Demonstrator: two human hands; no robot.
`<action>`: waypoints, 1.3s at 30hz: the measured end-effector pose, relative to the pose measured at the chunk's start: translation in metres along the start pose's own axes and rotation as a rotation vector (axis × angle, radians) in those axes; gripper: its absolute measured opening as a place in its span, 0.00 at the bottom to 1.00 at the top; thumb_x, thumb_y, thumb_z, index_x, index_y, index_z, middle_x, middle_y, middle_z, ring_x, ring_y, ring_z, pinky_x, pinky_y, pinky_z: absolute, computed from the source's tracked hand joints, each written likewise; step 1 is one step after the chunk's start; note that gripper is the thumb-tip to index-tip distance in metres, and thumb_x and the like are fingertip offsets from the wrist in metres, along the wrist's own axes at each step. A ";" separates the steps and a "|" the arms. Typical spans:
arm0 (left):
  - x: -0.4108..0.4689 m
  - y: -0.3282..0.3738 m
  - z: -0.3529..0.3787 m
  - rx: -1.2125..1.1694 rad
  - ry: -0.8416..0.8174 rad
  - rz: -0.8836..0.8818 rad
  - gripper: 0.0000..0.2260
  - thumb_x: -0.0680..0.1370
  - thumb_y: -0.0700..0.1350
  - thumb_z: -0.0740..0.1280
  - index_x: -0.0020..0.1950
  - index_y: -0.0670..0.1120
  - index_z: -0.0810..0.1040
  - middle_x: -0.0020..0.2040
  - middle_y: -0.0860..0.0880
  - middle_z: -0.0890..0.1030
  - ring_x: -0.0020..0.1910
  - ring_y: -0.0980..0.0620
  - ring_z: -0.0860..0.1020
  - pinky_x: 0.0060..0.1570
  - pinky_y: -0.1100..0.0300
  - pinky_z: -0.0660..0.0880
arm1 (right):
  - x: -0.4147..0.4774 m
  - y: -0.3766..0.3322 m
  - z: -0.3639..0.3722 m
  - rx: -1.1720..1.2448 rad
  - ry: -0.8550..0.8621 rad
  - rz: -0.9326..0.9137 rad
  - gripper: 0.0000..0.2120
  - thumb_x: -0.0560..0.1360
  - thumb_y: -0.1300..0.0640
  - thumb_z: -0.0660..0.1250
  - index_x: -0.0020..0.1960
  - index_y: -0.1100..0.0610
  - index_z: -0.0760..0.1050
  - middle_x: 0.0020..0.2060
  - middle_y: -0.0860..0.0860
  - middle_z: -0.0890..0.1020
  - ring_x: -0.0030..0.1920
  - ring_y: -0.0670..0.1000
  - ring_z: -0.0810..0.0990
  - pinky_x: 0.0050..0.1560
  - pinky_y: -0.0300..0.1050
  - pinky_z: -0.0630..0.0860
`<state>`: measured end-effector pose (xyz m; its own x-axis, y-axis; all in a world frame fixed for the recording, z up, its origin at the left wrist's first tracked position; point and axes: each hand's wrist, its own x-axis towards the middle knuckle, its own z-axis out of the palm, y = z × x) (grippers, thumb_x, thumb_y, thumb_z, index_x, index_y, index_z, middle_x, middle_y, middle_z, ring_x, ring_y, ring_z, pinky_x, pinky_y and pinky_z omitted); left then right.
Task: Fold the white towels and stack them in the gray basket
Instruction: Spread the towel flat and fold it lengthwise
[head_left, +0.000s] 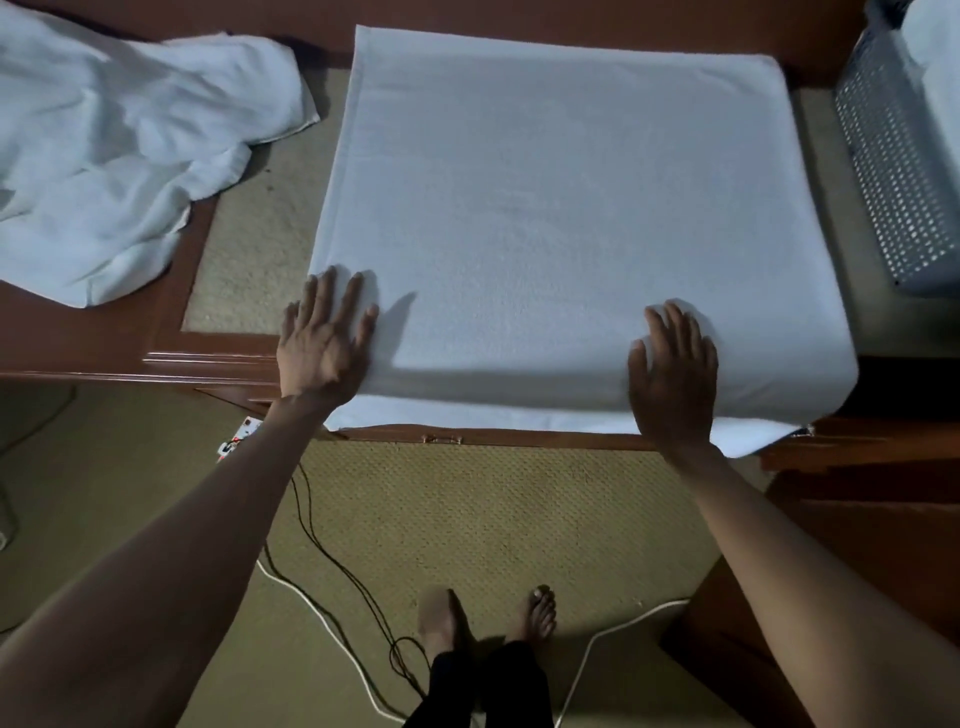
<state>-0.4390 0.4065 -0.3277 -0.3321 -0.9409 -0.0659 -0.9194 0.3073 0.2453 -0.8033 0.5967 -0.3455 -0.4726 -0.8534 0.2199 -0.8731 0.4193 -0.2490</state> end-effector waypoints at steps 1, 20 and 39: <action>-0.007 -0.002 0.002 -0.020 -0.001 -0.024 0.27 0.85 0.64 0.41 0.84 0.59 0.49 0.85 0.49 0.51 0.83 0.45 0.50 0.80 0.43 0.49 | -0.012 0.002 -0.002 0.005 0.018 0.015 0.23 0.86 0.49 0.49 0.77 0.57 0.65 0.77 0.55 0.67 0.79 0.56 0.61 0.76 0.57 0.59; -0.109 0.107 0.096 -1.831 0.219 -1.222 0.45 0.73 0.75 0.64 0.81 0.48 0.63 0.76 0.41 0.69 0.70 0.43 0.73 0.71 0.43 0.68 | -0.075 0.045 0.040 1.617 0.096 1.636 0.42 0.76 0.25 0.53 0.80 0.51 0.62 0.76 0.53 0.68 0.71 0.57 0.73 0.68 0.58 0.73; -0.138 0.079 0.081 -2.446 0.150 -1.137 0.35 0.71 0.63 0.76 0.71 0.45 0.76 0.63 0.39 0.83 0.60 0.34 0.82 0.63 0.36 0.76 | -0.107 0.068 0.021 1.958 0.298 1.342 0.30 0.77 0.29 0.57 0.72 0.45 0.75 0.67 0.51 0.80 0.67 0.59 0.79 0.70 0.61 0.71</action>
<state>-0.4832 0.5725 -0.3778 -0.1129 -0.6030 -0.7897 0.8891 -0.4161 0.1906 -0.8099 0.7098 -0.4061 -0.6044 -0.3514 -0.7150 0.7946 -0.3302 -0.5094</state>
